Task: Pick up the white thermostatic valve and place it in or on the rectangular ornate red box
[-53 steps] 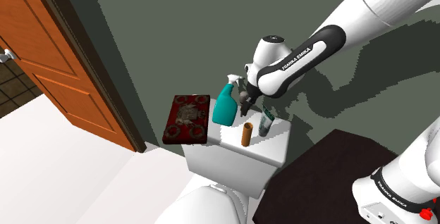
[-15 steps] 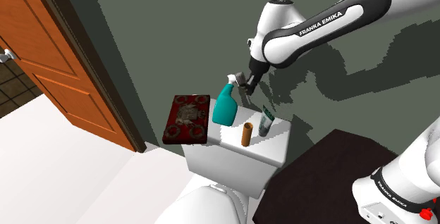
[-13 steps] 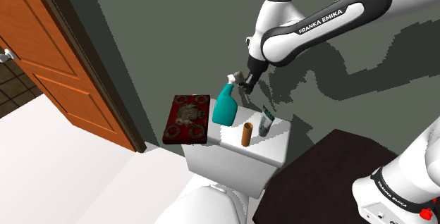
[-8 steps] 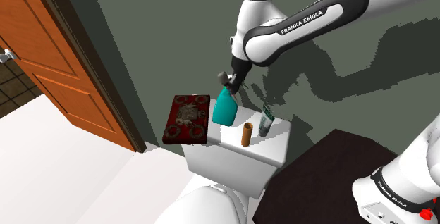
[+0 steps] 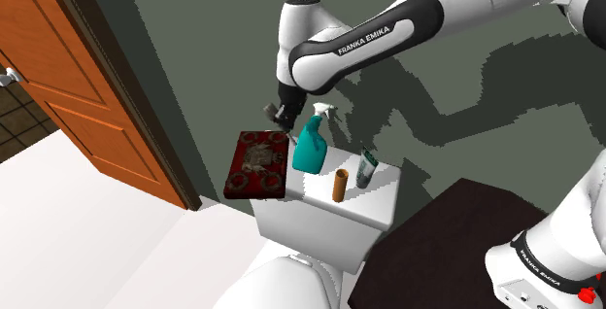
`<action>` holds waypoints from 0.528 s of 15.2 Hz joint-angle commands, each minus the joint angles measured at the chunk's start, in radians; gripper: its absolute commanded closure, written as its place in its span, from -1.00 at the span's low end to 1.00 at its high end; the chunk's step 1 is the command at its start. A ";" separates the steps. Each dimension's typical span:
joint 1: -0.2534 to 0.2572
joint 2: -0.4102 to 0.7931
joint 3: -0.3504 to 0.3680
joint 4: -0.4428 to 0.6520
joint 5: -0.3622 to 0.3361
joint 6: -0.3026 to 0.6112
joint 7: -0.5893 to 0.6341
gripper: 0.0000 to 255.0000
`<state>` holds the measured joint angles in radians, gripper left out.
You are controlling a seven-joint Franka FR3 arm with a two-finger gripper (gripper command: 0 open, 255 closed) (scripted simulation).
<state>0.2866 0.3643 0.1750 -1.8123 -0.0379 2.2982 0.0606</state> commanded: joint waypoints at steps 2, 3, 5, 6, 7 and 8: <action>0.039 0.102 0.000 0.154 -0.025 -0.053 0.045 1.00; 0.053 0.137 0.000 0.210 -0.032 -0.073 0.059 1.00; 0.082 0.213 -0.002 0.330 -0.046 -0.118 0.084 1.00; 0.096 0.249 -0.003 0.389 -0.052 -0.141 0.094 1.00; 0.096 0.254 -0.004 0.383 -0.052 -0.130 0.094 1.00; 0.097 0.259 -0.004 0.378 -0.053 -0.120 0.094 1.00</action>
<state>0.3789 0.6103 0.1715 -1.4459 -0.0885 2.1767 0.1508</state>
